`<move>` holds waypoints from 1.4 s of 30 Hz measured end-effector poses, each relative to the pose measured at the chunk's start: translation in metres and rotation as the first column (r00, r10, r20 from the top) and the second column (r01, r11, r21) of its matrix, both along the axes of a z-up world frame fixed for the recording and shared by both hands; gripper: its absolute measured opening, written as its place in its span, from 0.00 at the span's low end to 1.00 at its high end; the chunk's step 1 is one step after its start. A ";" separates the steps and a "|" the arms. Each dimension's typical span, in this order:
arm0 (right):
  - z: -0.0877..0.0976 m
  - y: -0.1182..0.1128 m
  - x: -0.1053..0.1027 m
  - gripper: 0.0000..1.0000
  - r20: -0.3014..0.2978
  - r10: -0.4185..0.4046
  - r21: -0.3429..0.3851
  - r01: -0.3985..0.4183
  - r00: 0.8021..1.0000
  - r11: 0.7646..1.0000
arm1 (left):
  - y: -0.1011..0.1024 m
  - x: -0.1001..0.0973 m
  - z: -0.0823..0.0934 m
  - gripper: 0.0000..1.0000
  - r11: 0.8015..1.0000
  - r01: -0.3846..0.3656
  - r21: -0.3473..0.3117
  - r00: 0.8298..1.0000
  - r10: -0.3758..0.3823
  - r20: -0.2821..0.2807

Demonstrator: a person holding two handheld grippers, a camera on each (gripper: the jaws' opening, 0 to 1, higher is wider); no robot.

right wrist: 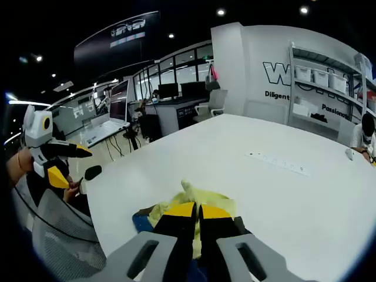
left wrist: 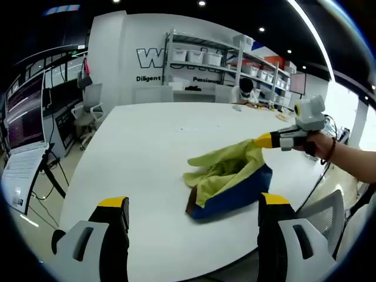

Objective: Fold the garment on the visible template until the final outline fits inside the template.

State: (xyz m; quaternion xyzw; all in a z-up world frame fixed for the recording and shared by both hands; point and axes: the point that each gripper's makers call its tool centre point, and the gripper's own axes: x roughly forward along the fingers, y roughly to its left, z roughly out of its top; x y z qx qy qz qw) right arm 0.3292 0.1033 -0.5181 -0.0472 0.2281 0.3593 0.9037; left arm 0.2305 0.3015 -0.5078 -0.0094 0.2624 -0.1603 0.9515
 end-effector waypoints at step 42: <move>0.057 -0.092 0.022 0.00 0.156 -0.200 -0.072 0.214 0.967 0.974 | -0.017 0.011 0.003 0.82 0.998 0.053 -0.018 0.998 -0.053 0.028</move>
